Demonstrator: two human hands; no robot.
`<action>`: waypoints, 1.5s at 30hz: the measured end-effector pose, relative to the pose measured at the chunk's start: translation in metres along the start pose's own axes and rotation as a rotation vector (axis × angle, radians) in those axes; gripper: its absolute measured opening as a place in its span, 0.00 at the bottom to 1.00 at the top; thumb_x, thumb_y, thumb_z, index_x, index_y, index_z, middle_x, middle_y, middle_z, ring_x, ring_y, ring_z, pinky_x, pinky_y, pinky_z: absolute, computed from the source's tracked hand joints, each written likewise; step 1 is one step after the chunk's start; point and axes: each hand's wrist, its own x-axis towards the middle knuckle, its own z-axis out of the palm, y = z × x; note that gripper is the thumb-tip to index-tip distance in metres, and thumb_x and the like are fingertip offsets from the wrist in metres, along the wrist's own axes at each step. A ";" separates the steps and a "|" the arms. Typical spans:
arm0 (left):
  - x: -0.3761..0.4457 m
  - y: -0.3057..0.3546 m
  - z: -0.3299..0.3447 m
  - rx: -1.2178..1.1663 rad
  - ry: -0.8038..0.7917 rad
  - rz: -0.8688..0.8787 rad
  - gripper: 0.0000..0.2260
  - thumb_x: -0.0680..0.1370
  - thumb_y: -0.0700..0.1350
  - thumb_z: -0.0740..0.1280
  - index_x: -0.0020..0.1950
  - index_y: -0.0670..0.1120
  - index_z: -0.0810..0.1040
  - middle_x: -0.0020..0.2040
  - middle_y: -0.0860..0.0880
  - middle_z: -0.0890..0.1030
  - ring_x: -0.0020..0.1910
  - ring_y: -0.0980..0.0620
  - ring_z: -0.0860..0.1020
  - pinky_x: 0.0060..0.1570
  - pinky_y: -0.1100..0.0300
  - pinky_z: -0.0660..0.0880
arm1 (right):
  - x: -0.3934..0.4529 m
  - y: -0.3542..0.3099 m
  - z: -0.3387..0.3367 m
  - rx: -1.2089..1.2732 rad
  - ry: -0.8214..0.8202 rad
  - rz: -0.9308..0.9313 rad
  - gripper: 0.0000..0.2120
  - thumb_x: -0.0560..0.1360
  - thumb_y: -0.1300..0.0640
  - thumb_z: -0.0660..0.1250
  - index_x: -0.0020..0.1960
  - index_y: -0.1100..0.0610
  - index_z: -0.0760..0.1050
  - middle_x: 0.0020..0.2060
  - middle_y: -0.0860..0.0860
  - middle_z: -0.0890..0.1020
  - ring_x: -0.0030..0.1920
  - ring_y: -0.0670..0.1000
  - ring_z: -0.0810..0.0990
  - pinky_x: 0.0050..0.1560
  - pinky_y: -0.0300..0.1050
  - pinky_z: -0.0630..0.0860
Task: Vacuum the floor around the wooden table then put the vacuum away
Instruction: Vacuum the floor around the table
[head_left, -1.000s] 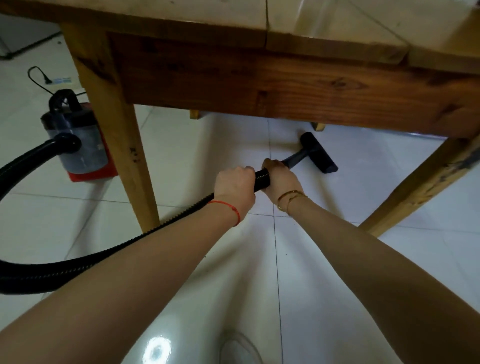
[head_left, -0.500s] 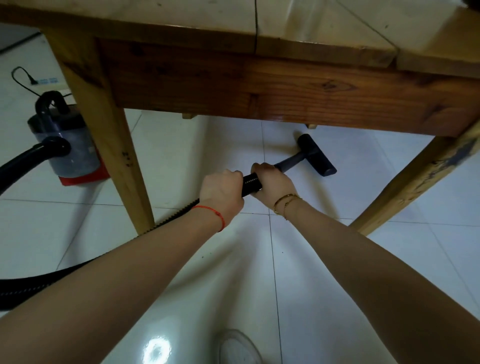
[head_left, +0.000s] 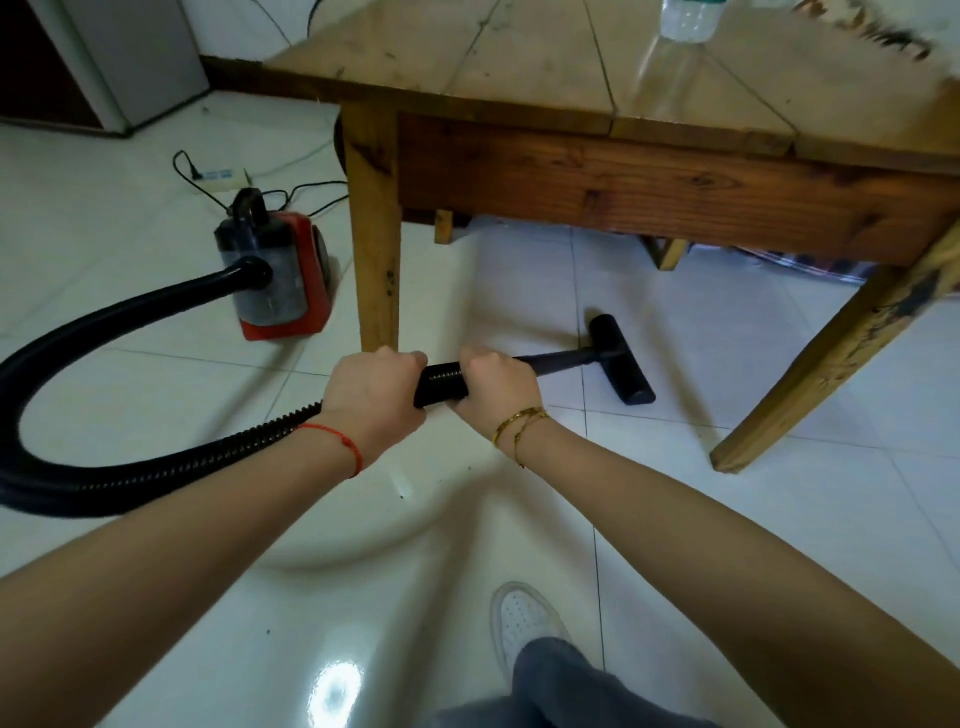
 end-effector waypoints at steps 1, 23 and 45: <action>-0.007 -0.005 -0.003 -0.001 -0.004 0.001 0.09 0.73 0.49 0.66 0.52 0.51 0.75 0.36 0.51 0.74 0.34 0.48 0.74 0.32 0.59 0.69 | -0.003 -0.007 -0.001 0.000 0.002 -0.001 0.11 0.72 0.56 0.67 0.51 0.59 0.71 0.44 0.55 0.80 0.42 0.57 0.80 0.37 0.47 0.75; 0.018 0.119 -0.010 -0.021 -0.023 0.220 0.11 0.75 0.43 0.63 0.57 0.48 0.74 0.46 0.47 0.78 0.43 0.46 0.78 0.36 0.58 0.68 | -0.068 0.101 -0.022 0.006 0.065 0.251 0.12 0.72 0.54 0.68 0.49 0.59 0.70 0.46 0.55 0.79 0.44 0.57 0.78 0.35 0.43 0.67; -0.016 0.049 -0.009 -0.064 -0.040 0.077 0.08 0.75 0.45 0.64 0.54 0.48 0.75 0.38 0.50 0.72 0.35 0.48 0.72 0.34 0.59 0.68 | -0.036 0.034 -0.005 0.090 -0.002 0.079 0.11 0.72 0.54 0.70 0.50 0.58 0.72 0.47 0.54 0.79 0.44 0.56 0.78 0.37 0.43 0.69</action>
